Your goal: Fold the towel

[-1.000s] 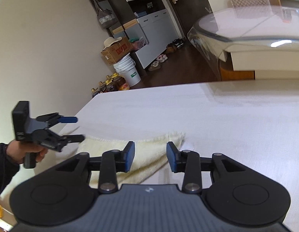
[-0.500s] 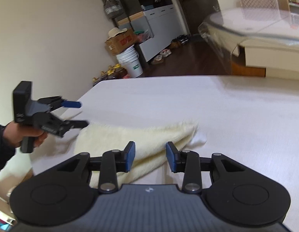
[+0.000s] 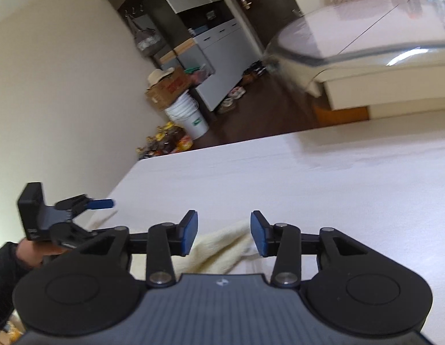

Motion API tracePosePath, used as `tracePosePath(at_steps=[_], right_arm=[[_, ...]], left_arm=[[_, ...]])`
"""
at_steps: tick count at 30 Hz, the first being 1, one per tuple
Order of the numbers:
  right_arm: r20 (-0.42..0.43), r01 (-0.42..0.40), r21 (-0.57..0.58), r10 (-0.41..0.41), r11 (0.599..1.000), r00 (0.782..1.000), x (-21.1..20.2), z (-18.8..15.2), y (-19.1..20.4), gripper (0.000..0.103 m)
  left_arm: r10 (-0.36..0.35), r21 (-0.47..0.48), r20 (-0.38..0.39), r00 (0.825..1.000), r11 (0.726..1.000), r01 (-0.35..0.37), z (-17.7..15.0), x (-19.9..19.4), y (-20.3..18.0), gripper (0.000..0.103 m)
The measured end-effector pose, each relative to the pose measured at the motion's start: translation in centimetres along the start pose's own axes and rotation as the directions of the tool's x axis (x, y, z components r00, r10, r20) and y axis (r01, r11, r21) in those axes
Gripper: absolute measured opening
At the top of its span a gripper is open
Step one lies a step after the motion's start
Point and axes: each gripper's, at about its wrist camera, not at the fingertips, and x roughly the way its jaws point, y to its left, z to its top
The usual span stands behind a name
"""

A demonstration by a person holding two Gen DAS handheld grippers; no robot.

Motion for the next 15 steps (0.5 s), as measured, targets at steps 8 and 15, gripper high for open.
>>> tracePosePath(at_steps=[8, 15], right_arm=[[-0.061, 0.009, -0.105, -0.015, 0.994, 0.998, 1.4, 0.2, -0.2, 0.044], [-0.099, 0.007, -0.124, -0.02, 0.992, 0.995, 3.2, 0.5, 0.3, 0.029]], left_arm=[[-0.003, -0.005, 0.002, 1.0, 1.0, 0.003, -0.1, 0.0, 0.1, 0.103], [-0.007, -0.005, 0.004, 1.0, 1.0, 0.007, -0.1, 0.1, 0.2, 0.103]])
